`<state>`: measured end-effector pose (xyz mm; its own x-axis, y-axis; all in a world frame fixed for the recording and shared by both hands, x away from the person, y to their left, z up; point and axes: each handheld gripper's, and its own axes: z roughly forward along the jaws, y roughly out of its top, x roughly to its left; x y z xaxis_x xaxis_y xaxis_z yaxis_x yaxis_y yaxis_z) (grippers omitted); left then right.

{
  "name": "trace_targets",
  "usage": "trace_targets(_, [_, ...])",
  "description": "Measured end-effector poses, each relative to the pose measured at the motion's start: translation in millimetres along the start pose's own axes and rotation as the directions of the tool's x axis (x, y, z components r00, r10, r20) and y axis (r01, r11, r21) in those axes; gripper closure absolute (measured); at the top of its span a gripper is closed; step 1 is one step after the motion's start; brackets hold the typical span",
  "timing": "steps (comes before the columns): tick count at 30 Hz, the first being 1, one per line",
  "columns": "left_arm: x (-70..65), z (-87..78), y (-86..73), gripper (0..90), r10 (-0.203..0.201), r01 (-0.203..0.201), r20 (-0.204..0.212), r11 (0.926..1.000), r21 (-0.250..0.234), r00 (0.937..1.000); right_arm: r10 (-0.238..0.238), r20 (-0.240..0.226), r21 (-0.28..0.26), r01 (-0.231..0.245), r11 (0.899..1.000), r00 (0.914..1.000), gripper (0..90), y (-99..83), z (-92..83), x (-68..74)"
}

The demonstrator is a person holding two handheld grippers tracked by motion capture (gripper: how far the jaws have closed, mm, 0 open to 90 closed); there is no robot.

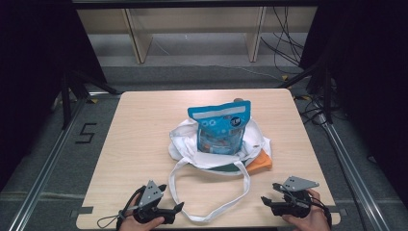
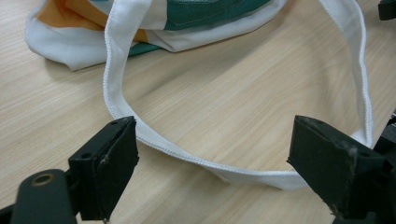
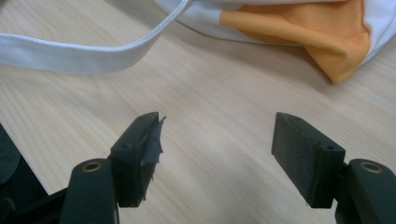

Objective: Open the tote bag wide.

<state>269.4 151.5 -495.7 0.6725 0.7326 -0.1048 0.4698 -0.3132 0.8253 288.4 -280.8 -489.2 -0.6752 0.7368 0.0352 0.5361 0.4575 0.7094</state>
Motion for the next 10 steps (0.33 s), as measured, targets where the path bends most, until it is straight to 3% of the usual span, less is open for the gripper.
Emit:
trace_targets(2, [0.2, 0.0, 0.4, 15.0, 0.019, -0.019, -0.005, 0.9998, 0.002, 0.9998, -0.006, 0.004, -0.005, 0.006, 1.000, 1.0000, 33.5, -0.1, 1.4, -1.7])
trace_targets(3, [2.2, -0.8, 1.0, 15.0, 0.048, -0.048, -0.010, 0.9987, 0.016, 0.9988, -0.009, 0.007, -0.003, 0.009, 1.000, 0.9999, 33.5, -0.2, 1.5, -2.0])
trace_targets(5, [0.7, 0.2, 0.1, 15.0, 0.011, -0.011, -0.005, 0.9999, 0.007, 0.9999, -0.009, 0.008, -0.004, 0.009, 1.000, 0.9999, 33.4, -0.1, 1.6, -2.0])
trace_targets(7, [2.7, -0.3, 0.8, 15.0, 0.036, -0.036, -0.006, 0.9993, 0.008, 0.9993, -0.013, 0.004, 0.004, 0.013, 1.000, 0.9999, 33.3, 0.0, 2.1, -2.5])
trace_targets(9, [2.4, 0.2, 0.8, 15.0, 0.026, -0.026, -0.007, 0.9996, 0.000, 0.9996, -0.012, 0.005, 0.008, 0.012, 1.000, 0.9999, 33.1, 0.0, 2.2, -2.8])
trace_targets(10, [3.6, -0.7, 1.0, 15.0, 0.038, -0.038, -0.010, 0.9992, 0.011, 0.9992, 0.015, 0.002, 0.013, -0.015, 1.000, 0.9999, 33.0, -0.2, 1.8, -1.1])
